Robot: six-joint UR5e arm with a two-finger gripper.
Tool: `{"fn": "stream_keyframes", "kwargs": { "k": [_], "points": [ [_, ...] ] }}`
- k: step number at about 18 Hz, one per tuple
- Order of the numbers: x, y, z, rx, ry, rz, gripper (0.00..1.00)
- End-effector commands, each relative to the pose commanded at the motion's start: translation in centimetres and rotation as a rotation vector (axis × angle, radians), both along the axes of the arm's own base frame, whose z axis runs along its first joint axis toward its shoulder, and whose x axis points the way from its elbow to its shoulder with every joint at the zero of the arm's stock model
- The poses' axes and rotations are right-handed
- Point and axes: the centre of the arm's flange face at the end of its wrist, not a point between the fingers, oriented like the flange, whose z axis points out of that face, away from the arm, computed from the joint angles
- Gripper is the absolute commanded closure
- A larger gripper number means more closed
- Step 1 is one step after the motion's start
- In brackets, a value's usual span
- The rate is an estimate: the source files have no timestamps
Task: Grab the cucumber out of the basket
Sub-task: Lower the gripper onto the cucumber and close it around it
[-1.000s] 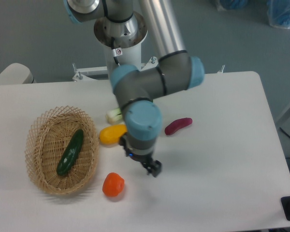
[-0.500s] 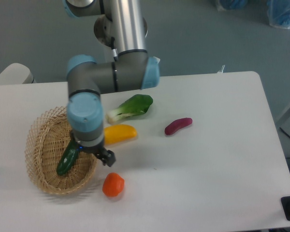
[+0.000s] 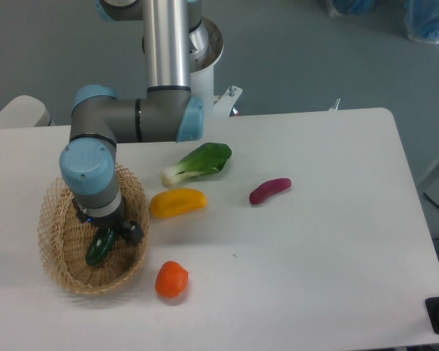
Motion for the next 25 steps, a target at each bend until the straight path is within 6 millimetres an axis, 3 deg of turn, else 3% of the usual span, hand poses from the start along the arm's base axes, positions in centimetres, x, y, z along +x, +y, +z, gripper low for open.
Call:
{"fn": "stream_keyframes", "kwargs": {
  "k": [7, 8, 12, 14, 15, 20, 22, 25],
  "points": [
    [0.9, 0.8, -1.5, 0.006, 0.011, 0.057, 0.00],
    [1.0, 0.8, -1.5, 0.007, 0.011, 0.057, 0.04],
    [0.9, 0.8, -1.4, 0.009, 0.016, 0.096, 0.72],
    [0.9, 0.8, -1.4, 0.008, 0.018, 0.098, 0.96],
    [0.9, 0.8, -1.3, 0.010, 0.024, 0.098, 1.00],
    [0.4, 0.7, -0.3, 0.004, 0.061, 0.099, 1.00],
    [-0.1, 1.0, 1.4, 0.028, 0.070, 0.098, 1.00],
    [-2.9, 0.4, 3.7, 0.027, 0.065, 0.136, 1.00]
  ]
}}
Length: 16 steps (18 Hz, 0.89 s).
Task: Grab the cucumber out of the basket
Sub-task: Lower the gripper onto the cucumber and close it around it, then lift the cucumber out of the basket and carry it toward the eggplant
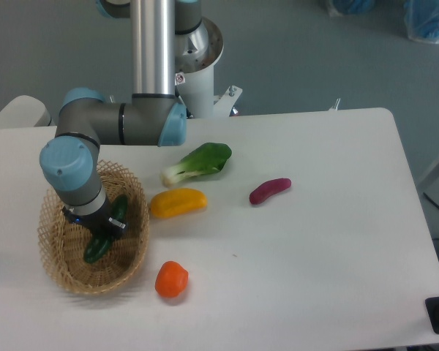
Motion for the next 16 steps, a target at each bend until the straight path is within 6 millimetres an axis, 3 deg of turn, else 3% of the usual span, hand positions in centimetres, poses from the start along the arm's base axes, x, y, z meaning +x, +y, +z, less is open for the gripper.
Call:
{"fn": "stream_keyframes", "kwargs": {
  "k": [7, 11, 16],
  "points": [
    [-6.6, 0.2, 5.6, -0.007, -0.034, -0.031, 1.00],
    [-10.5, -0.6, 6.6, 0.013, -0.037, -0.073, 1.00],
    [-16.3, -3.1, 6.3, 0.015, -0.030, -0.125, 1.00]
  ]
}}
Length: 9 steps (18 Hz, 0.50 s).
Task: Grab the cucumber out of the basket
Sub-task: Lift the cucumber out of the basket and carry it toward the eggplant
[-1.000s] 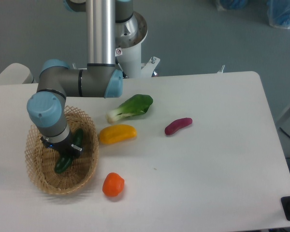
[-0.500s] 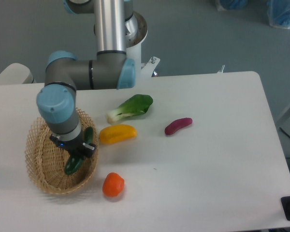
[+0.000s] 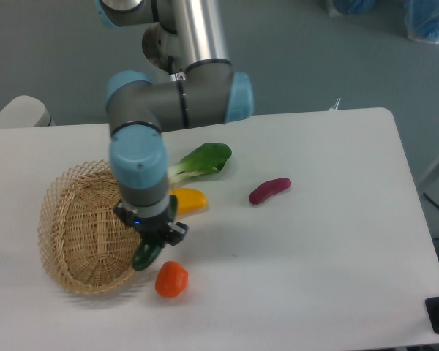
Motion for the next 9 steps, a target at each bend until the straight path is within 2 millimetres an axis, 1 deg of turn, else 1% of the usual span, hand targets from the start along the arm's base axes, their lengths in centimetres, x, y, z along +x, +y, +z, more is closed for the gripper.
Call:
{"fn": "stream_keyframes", "kwargs": {
  "k": [2, 3, 7, 9],
  "points": [
    [-2.3, -1.0, -0.3, -0.003, 0.002, -0.024, 1.00],
    [-3.8, -1.9, -0.7, -0.006, 0.000, -0.043, 1.00],
    [-10.6, -5.3, -2.2, -0.011, 0.001, -0.156, 1.00],
    [-13.6, -5.7, -3.2, -0.012, 0.001, -0.174, 1.00]
  ]
}}
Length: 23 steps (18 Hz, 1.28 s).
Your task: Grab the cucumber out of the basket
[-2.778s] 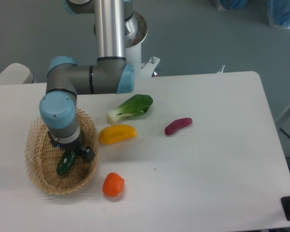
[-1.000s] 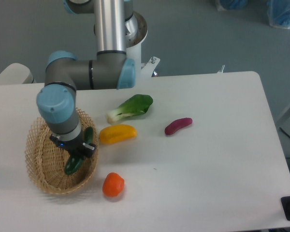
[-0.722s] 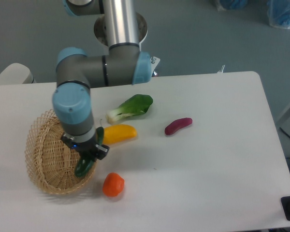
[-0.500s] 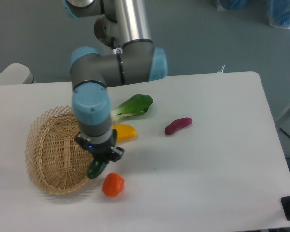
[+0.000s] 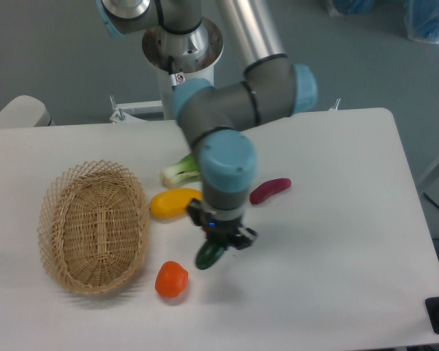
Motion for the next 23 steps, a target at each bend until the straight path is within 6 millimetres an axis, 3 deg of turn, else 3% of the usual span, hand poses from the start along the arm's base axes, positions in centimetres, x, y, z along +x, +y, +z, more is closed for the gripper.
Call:
{"fn": "stream_keyframes", "kwargs": {
  "k": [4, 8, 15, 23],
  "points": [
    [-4.3, -1.5, -1.4, -0.019, -0.021, -0.055, 1.00],
    [-5.9, -1.2, -2.0, -0.013, -0.011, -0.116, 0.98],
    [-5.8, 0.1, -2.3, -0.040, 0.016, -0.138, 0.94],
    [-6.6, -0.2, -2.0, -0.022, 0.022, -0.241, 0.94]
  ]
}}
